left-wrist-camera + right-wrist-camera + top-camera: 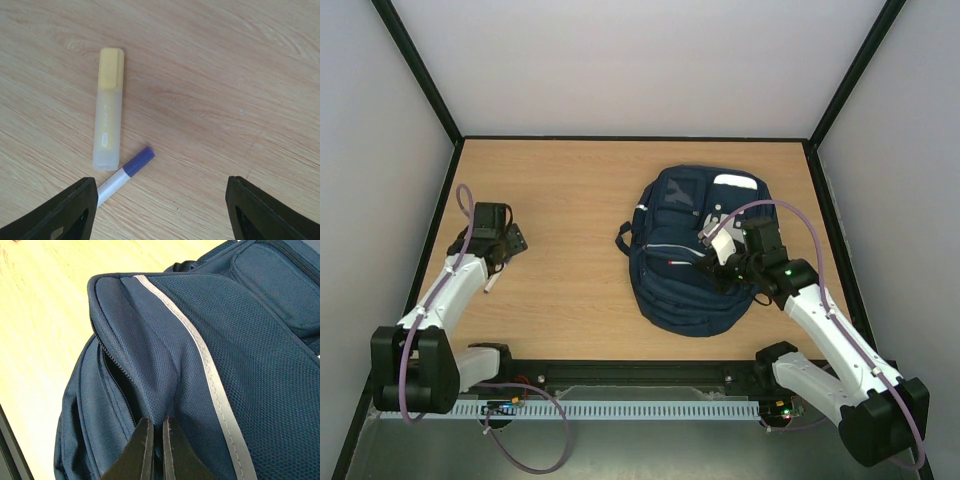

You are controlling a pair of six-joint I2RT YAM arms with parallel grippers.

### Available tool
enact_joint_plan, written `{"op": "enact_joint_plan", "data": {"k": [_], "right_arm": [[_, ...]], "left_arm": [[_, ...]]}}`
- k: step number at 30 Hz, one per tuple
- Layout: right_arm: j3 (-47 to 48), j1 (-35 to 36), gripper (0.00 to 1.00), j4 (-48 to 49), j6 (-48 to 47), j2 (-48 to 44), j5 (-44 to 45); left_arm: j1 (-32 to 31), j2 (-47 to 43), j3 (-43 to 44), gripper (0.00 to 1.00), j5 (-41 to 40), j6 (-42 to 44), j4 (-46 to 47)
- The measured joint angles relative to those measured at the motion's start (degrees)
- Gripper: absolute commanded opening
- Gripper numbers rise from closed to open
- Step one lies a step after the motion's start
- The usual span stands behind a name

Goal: Pack the student bag
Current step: Adjust the stationery at the center of the board.

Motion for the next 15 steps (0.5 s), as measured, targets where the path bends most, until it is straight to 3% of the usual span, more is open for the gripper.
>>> {"op": "enact_joint_plan", "data": {"k": [15], "right_arm": [[-0.11, -0.02, 0.01, -0.02, -0.28, -0.81, 0.04]], "left_arm": [[0.92, 0.09, -2.21, 0.7, -8.61, -3.76, -1.6]]}}
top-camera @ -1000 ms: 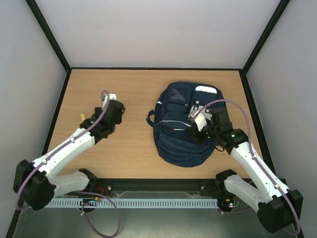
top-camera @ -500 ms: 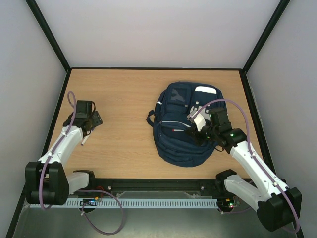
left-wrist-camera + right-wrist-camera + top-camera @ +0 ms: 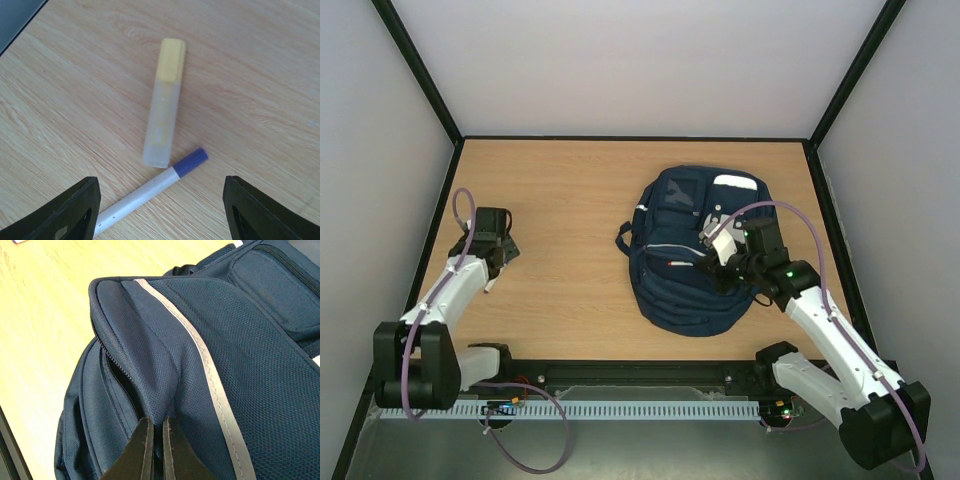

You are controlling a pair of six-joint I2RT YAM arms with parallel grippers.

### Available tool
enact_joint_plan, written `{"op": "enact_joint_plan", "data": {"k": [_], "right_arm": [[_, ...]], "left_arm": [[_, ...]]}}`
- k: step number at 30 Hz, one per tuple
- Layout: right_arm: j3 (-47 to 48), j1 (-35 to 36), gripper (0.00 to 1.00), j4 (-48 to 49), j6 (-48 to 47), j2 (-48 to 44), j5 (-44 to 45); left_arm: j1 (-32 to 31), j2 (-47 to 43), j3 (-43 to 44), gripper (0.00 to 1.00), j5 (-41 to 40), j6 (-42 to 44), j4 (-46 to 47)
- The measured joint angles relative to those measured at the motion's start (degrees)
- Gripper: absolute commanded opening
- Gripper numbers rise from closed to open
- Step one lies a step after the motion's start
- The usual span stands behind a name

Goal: Pack the student bag
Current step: Adjust the stationery at the center of the board.

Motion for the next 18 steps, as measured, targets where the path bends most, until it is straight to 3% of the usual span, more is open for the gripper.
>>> {"op": "enact_joint_plan", "data": {"k": [9, 18], "right_arm": [[-0.02, -0.26, 0.01, 0.0, -0.22, -0.85, -0.07], [-0.04, -0.33, 0.01, -0.02, -0.48, -1.16, -0.24]], "left_arm": [[8.09, 10.97, 0.0, 0.75, 7.34, 0.35, 2.73], [9.33, 17.64, 0.22, 0.74, 16.79, 2.34, 6.64]]}}
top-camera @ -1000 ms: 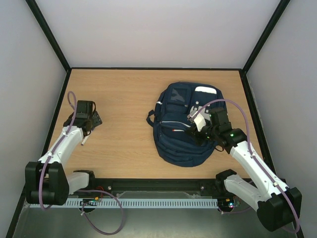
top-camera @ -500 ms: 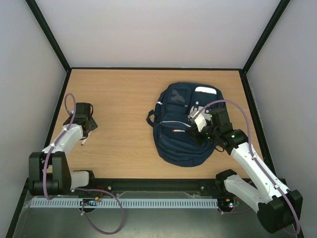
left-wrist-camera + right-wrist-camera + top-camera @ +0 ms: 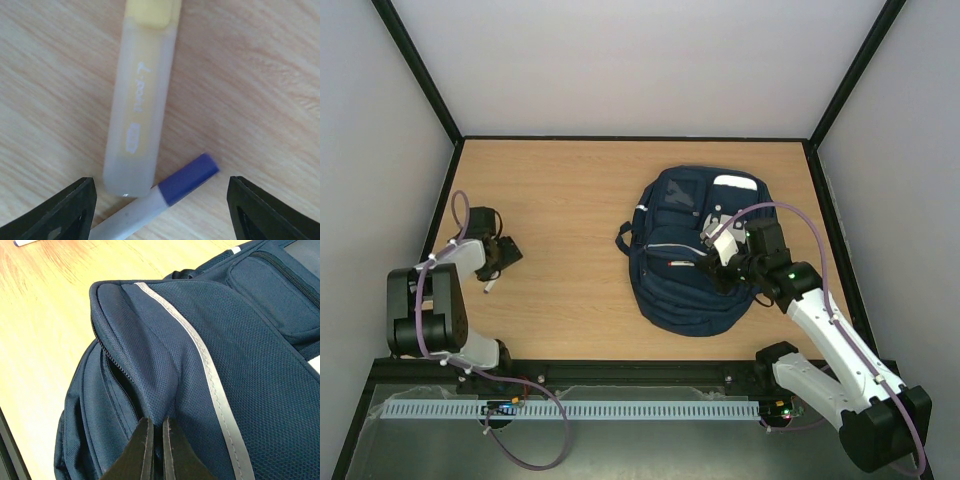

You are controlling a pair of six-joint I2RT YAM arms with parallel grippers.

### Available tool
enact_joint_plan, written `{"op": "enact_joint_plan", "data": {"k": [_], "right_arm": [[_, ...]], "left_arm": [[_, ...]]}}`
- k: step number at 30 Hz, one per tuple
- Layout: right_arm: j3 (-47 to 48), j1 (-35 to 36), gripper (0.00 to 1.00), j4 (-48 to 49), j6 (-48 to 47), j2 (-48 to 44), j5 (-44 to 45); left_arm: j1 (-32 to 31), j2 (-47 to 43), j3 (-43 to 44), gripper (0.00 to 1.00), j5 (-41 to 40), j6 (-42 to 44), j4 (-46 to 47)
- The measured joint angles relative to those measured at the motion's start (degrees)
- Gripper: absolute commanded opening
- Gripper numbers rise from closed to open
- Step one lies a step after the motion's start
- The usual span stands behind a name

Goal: Pack the student bag
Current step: Adjust the stationery at the center of the board.

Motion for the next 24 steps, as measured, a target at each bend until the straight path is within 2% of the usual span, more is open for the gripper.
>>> {"op": "enact_joint_plan", "data": {"k": [7, 16, 20, 24], "right_arm": [[-0.07, -0.02, 0.01, -0.02, -0.15, -0.11, -0.11], [-0.17, -0.02, 0.01, 0.0, -0.22, -0.11, -0.11], [-0.22, -0.02, 0.01, 0.0, -0.26, -0.11, -0.09], [-0.39, -0.02, 0.01, -0.02, -0.35, -0.11, -0.11]], "left_arm": [[-0.79, 0.76, 0.46, 0.72, 4.28, 0.52, 2.86], [-12.55, -2.78, -2.29, 0.7, 8.55, -1.62, 2.56], [-16.96, -4.48, -2.64, 0.72, 8.52, -2.91, -0.63], [-17.2, -9.33, -1.44, 0.76, 3.08, -5.88, -6.6]]}}
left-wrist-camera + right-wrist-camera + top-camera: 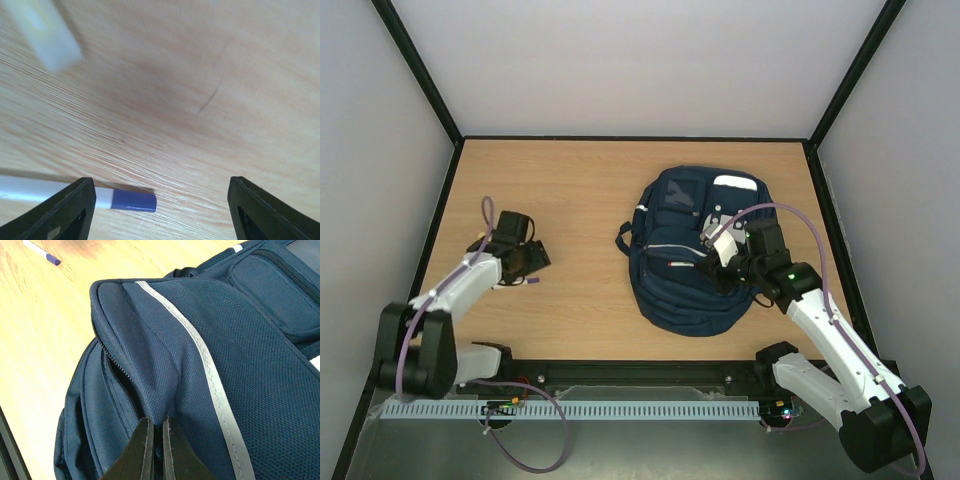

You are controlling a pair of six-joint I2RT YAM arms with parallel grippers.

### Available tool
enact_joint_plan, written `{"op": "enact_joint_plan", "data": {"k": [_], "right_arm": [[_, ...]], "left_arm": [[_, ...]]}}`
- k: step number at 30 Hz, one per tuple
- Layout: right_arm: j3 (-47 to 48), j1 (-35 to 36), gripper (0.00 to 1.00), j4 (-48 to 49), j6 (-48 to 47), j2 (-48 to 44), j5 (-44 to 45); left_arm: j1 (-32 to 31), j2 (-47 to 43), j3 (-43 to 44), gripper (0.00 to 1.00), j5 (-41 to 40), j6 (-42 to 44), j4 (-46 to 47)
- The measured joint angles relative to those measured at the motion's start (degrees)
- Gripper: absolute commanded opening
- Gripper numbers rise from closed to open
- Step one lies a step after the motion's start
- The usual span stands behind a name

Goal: Pack the student bag
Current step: Adjust the stationery at the center of the board.

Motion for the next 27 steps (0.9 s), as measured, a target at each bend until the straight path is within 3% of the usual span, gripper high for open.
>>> {"op": "enact_joint_plan", "data": {"k": [4, 8, 17, 21, 27], "right_arm": [[0.0, 0.0, 0.01, 0.02, -0.04, 0.0, 0.0], [-0.02, 0.0, 0.01, 0.02, -0.07, 0.0, 0.0], [-0.04, -0.02, 0.01, 0.0, -0.13, 0.0, -0.04], [-0.11, -0.02, 0.01, 0.0, -0.26, 0.0, -0.04], [-0.11, -0.02, 0.01, 0.0, -0.42, 0.0, -0.02]], "left_arm": [[0.7, -10.38, 1.49, 0.76, -6.25, -5.68, -3.41], [1.55, -15.34, 1.66, 0.73, -9.68, -12.59, -5.75], [4.24, -13.66, 0.9, 0.66, -13.38, -24.79, -11.78], [5.73, -12.52, 0.09, 0.59, -12.85, -28.2, -11.98], [6.62, -5.88, -0.57, 0.55, -10.62, -30.45, -11.21]]}}
